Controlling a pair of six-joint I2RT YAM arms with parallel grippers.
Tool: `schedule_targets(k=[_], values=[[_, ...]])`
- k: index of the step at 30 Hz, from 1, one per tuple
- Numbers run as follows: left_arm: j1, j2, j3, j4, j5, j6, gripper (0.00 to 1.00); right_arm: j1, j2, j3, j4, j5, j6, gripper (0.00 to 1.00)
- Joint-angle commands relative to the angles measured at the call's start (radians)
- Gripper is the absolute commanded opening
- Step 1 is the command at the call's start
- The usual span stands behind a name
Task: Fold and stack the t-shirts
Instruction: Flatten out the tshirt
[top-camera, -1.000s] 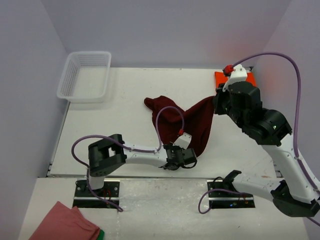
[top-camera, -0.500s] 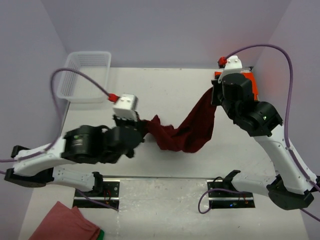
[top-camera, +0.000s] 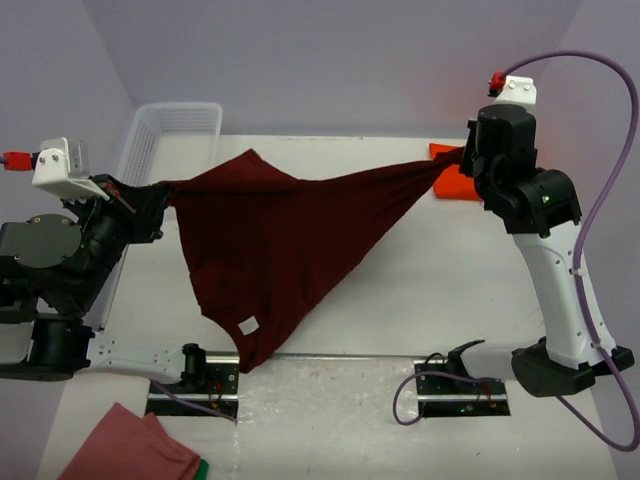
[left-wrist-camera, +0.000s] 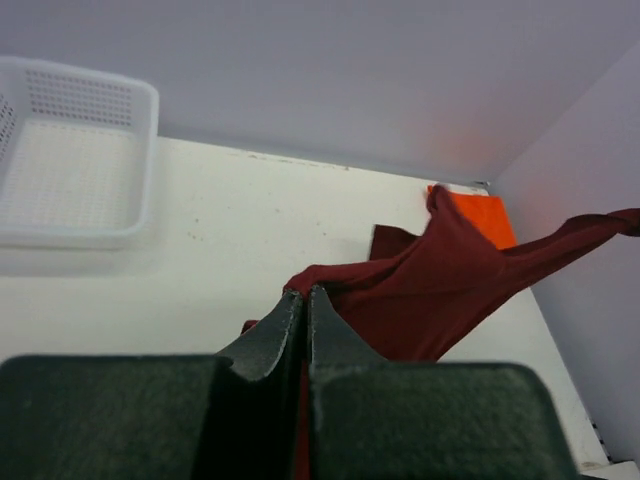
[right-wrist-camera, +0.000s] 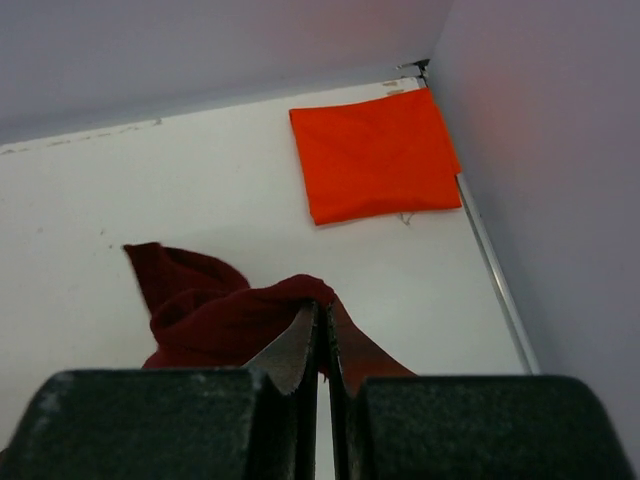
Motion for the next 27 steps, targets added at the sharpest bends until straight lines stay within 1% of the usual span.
schedule_targets(k=[1,2,4,6,7,8,9,10,11,12,13,14,15,16,17,18,20,21,23,24,26,27], values=[[0.006,0.051,0.071,-0.022,-0.126,0.133,0.00,-0.087,-0.012,0.016,-0.003,-0.058,0.006,0.00],[0.006,0.059,0.091,-0.022,-0.139,0.145,0.00,-0.106,-0.012,0.033,-0.003,-0.088,0.010,0.00],[0.006,0.075,0.085,0.006,-0.136,0.180,0.00,-0.126,-0.004,0.047,-0.003,-0.129,0.021,0.00],[0.006,0.091,0.012,0.067,-0.114,0.199,0.00,-0.126,0.002,0.045,-0.006,-0.217,0.032,0.00],[0.006,0.102,-0.051,0.084,-0.087,0.202,0.00,-0.124,0.001,0.033,0.002,-0.247,0.045,0.00],[0.007,0.114,-0.081,0.098,-0.071,0.193,0.00,-0.120,-0.006,0.001,0.009,-0.261,0.052,0.00],[0.041,0.149,-0.114,0.153,-0.039,0.199,0.00,-0.103,-0.010,-0.021,0.020,-0.269,0.050,0.00],[0.075,0.172,-0.172,0.193,0.058,0.236,0.00,-0.097,-0.012,-0.045,0.035,-0.265,0.046,0.00],[0.125,0.193,-0.200,0.228,0.120,0.250,0.00,-0.094,-0.010,-0.073,0.036,-0.257,0.045,0.00],[0.198,0.227,-0.232,0.291,0.161,0.253,0.00,-0.090,-0.012,-0.085,0.037,-0.237,0.042,0.00],[0.213,0.232,-0.321,0.344,0.189,0.277,0.00,-0.090,-0.016,-0.105,0.039,-0.228,0.042,0.00],[0.227,0.227,-0.363,0.410,0.203,0.303,0.00,-0.087,-0.033,-0.116,0.039,-0.223,0.042,0.00],[0.266,0.226,-0.389,0.487,0.228,0.308,0.00,-0.084,-0.048,-0.127,0.043,-0.217,0.042,0.00],[0.291,0.215,-0.420,0.513,0.275,0.322,0.00,-0.080,-0.064,-0.137,0.051,-0.217,0.042,0.00],[0.309,0.214,-0.420,0.520,0.278,0.322,0.00,-0.074,-0.078,-0.147,0.048,-0.214,0.042,0.00],[0.320,0.214,-0.411,0.493,0.274,0.319,0.00,-0.057,-0.104,-0.147,0.043,-0.203,0.041,0.00],[0.320,0.209,-0.357,0.450,0.259,0.311,0.00,-0.031,-0.124,-0.136,0.017,-0.177,0.041,0.00],[0.320,0.197,-0.334,0.396,0.252,0.308,0.00,0.003,-0.142,-0.128,-0.004,-0.168,0.044,0.00],[0.320,0.181,-0.282,0.353,0.240,0.310,0.00,0.047,-0.162,-0.093,-0.024,-0.130,0.052,0.00],[0.320,0.154,-0.267,0.331,0.248,0.316,0.00,0.093,-0.174,-0.081,-0.032,-0.125,0.055,0.00],[0.319,0.122,-0.231,0.339,0.300,0.360,0.00,0.136,-0.213,-0.037,-0.046,-0.104,0.065,0.00],[0.320,0.093,-0.215,0.348,0.318,0.375,0.00,0.178,-0.223,-0.015,-0.056,-0.094,0.067,0.00]])
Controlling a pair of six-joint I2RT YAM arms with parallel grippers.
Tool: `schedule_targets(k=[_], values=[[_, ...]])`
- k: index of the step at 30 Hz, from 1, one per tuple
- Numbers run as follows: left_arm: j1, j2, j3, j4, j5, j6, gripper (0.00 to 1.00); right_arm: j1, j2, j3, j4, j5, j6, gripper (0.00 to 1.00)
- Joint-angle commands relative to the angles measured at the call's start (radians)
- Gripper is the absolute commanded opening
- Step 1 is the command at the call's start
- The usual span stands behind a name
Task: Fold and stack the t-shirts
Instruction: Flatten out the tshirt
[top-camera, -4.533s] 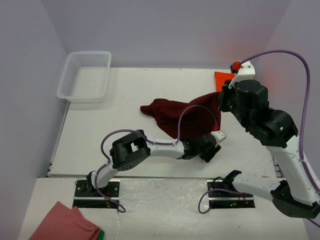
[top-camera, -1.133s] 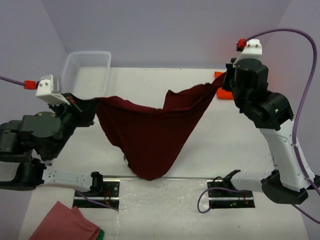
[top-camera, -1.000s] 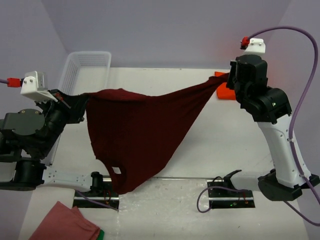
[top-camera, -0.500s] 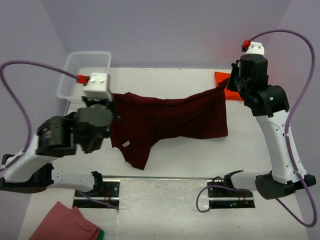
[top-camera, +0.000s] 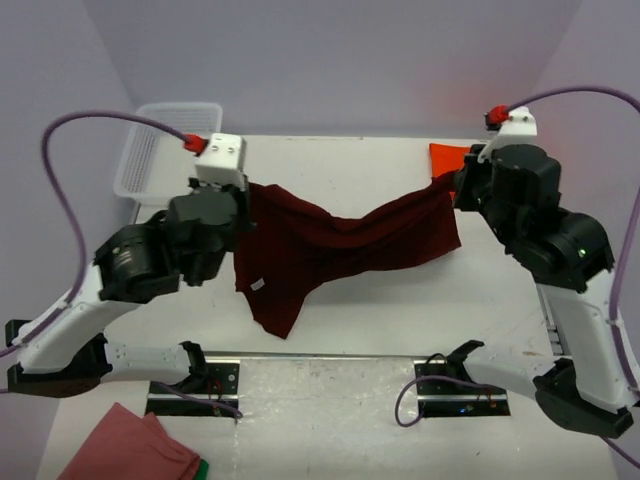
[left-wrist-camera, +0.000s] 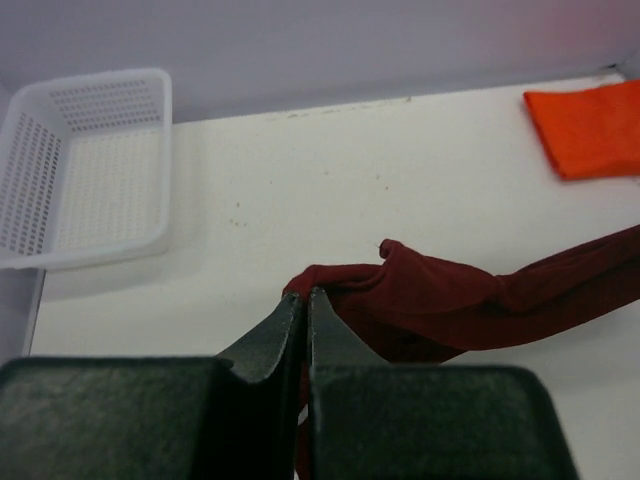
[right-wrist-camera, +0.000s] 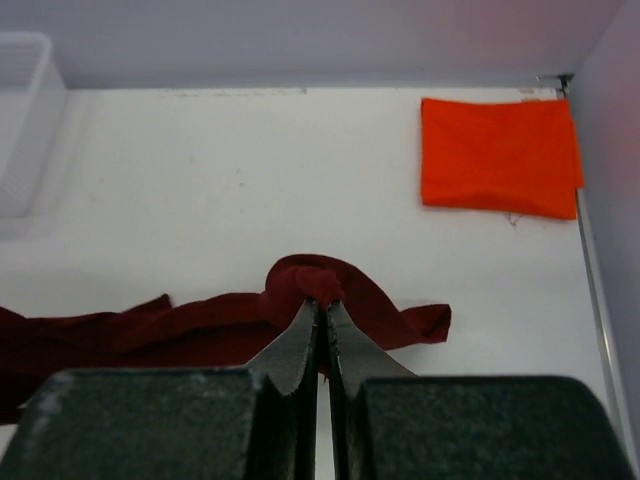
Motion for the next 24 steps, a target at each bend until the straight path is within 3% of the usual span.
schedule_targets(k=[1,8,14,24], values=[[0.005,-0.106,0.127,0.006,0.046,0.098,0.00,0.083,-0.075,0.134,-0.025,0.086,0.021,0.00],[0.007,-0.097,0.365,0.015,0.066,0.259,0.00,0.154,-0.156,0.315,0.015,-0.007,-0.054,0.00],[0.007,-0.039,0.472,0.125,0.037,0.385,0.00,0.153,-0.105,0.555,0.007,-0.134,-0.113,0.00],[0.007,0.010,0.659,0.291,0.088,0.569,0.00,0.153,-0.122,0.569,0.141,-0.298,-0.202,0.00]])
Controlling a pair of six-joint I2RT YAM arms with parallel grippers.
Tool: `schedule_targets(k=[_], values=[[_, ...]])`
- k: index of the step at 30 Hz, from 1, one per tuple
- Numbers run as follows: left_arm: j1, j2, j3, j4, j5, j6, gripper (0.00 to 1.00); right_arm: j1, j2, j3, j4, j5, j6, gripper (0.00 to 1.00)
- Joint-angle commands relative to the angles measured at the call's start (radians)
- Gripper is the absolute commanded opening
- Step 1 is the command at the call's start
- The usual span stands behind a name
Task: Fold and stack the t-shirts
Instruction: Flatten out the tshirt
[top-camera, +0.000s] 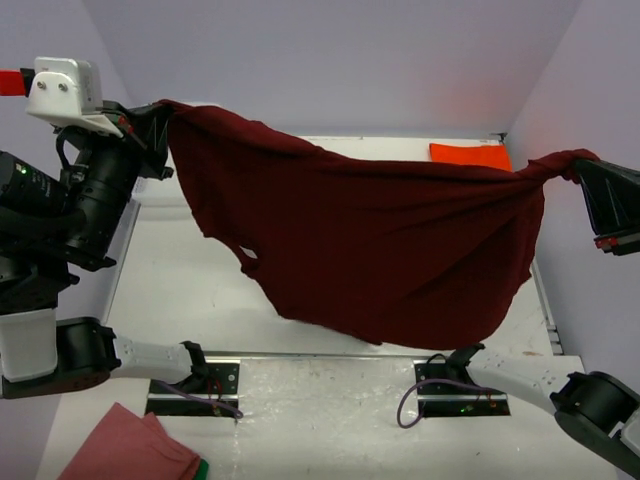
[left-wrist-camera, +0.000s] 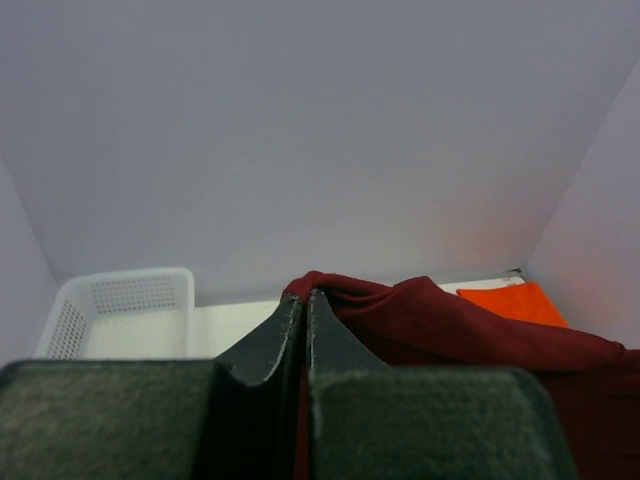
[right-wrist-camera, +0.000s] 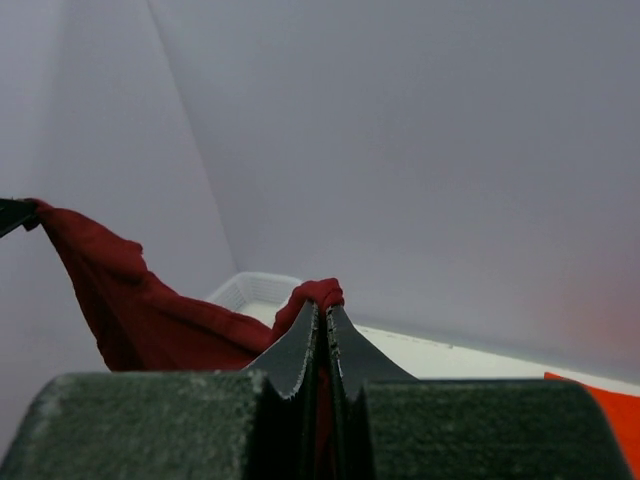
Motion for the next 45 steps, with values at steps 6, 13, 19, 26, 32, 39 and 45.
schedule_targets(k=[6,13,19,26,32,39,45], values=[[0.006,-0.066,0.077,0.245,0.129,0.141,0.00,0.002,0.020,0.000,0.123,-0.223,-0.083,0.00],[0.006,-0.075,0.109,0.271,0.157,0.160,0.00,0.004,0.020,0.003,0.111,-0.359,-0.090,0.00],[0.008,-0.123,0.103,0.270,0.276,0.121,0.00,0.004,-0.016,-0.051,0.134,-0.523,-0.086,0.00],[0.008,-0.198,0.047,0.287,0.454,0.065,0.00,0.002,-0.059,-0.107,0.163,-0.695,-0.070,0.00],[0.006,-0.207,0.039,0.305,0.558,0.034,0.00,0.004,-0.087,-0.143,0.220,-0.822,-0.064,0.00],[0.006,-0.175,0.063,0.320,0.640,0.014,0.00,0.004,-0.085,-0.162,0.238,-0.862,-0.069,0.00],[0.006,-0.083,-0.012,0.308,0.451,0.054,0.00,0.002,-0.075,-0.331,0.261,-0.637,-0.051,0.00]])
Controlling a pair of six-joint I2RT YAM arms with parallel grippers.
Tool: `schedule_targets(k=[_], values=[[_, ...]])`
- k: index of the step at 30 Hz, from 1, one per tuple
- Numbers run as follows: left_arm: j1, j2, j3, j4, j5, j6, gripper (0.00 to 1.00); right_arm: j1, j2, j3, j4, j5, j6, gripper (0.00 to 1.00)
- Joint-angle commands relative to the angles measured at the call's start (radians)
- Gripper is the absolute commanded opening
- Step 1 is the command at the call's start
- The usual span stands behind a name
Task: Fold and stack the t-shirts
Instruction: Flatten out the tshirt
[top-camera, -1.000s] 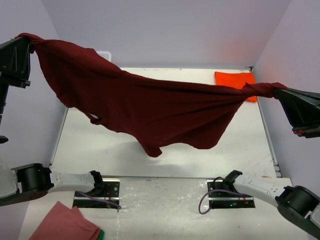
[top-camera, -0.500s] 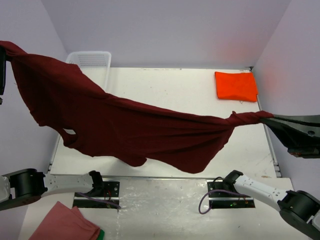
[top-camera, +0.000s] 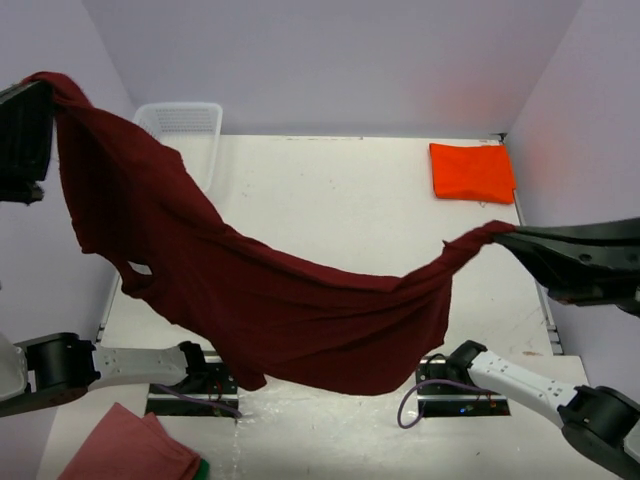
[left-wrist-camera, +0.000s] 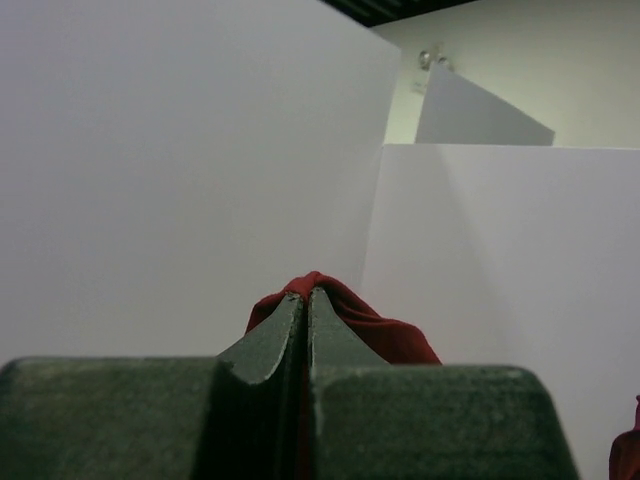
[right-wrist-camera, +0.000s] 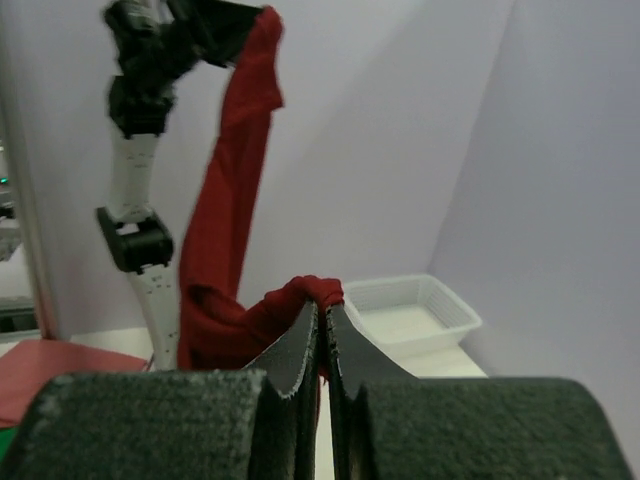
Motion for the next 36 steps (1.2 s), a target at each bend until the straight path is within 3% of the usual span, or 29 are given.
schedule_targets(k=[1,5,7,9,13,18,21,30,36], values=[[0.006,0.146,-0.075,0.008,-0.157,0.036,0.00,0.001,0.050,-0.089,0.020,0.239,0.017,0.00],[0.006,0.249,-0.276,0.067,-0.416,0.085,0.00,0.001,0.148,-0.257,0.021,0.534,0.032,0.00],[0.046,0.277,-0.440,0.183,-0.445,0.102,0.00,-0.007,0.246,-0.301,0.032,0.654,0.032,0.00],[0.183,0.317,-0.500,0.197,-0.364,0.032,0.00,-0.049,0.329,-0.313,0.032,0.821,0.064,0.00],[0.446,0.501,-0.608,0.229,-0.190,-0.077,0.00,-0.175,0.559,-0.303,0.037,0.828,0.118,0.00],[0.697,0.740,-0.600,0.292,-0.075,-0.129,0.00,-0.284,0.789,-0.286,0.050,0.881,0.121,0.00],[0.767,0.875,-0.521,0.284,-0.052,-0.143,0.00,-0.345,0.926,-0.286,0.101,0.840,0.127,0.00],[0.860,1.068,-0.410,0.310,-0.058,-0.111,0.00,-0.430,1.176,-0.137,0.155,0.765,0.068,0.00],[0.880,1.211,-0.236,0.298,-0.052,-0.054,0.00,-0.447,1.323,0.041,0.147,0.728,-0.010,0.00]])
